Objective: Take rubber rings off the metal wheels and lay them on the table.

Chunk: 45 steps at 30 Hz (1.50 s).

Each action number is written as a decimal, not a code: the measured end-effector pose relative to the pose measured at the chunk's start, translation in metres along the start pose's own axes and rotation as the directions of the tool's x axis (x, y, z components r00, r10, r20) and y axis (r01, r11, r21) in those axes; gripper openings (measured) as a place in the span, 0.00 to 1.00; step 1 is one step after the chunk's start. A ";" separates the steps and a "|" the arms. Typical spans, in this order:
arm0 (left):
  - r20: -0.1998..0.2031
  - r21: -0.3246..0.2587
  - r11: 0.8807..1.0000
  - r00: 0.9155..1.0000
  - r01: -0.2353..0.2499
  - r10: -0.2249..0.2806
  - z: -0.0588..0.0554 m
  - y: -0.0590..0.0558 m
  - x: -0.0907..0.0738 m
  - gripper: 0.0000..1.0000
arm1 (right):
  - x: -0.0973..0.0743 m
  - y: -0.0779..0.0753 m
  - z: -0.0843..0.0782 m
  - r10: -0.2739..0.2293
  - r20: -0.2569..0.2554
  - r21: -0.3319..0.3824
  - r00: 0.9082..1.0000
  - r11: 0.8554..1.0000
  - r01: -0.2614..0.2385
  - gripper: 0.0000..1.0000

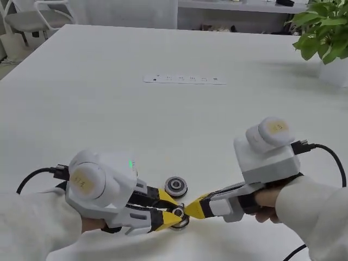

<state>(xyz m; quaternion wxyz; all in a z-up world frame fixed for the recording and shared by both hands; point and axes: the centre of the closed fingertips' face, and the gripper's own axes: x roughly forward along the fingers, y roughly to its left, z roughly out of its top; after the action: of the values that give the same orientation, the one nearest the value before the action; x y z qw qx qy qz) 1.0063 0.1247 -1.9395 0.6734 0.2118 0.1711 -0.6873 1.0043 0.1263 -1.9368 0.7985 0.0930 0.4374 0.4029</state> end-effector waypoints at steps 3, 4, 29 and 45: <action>0.002 -0.002 1.000 1.000 0.001 -0.001 0.000 0.000 0.000 0.07 | 0.002 0.004 0.001 0.013 0.003 -0.028 1.000 1.000 -0.013 0.00; 0.003 -0.002 1.000 1.000 0.001 0.000 0.000 0.000 0.000 0.07 | 0.002 0.005 0.002 0.019 0.010 -0.034 1.000 0.999 -0.018 0.00; -0.031 -0.085 0.996 1.000 0.001 -0.004 0.002 0.003 -0.006 0.08 | 0.003 -0.007 0.000 -0.026 0.002 0.013 1.000 1.000 0.026 0.00; 0.045 -0.094 0.994 0.998 0.053 -0.049 0.031 -0.005 -0.024 0.39 | 0.001 -0.008 0.000 -0.031 0.005 0.013 1.000 0.999 0.031 0.00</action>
<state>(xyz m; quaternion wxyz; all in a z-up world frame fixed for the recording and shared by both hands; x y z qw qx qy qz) 0.9992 0.1294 -1.9004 0.6683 0.1605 0.1946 -0.6998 1.0090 0.1224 -1.9414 0.8052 0.0924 0.4392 0.3877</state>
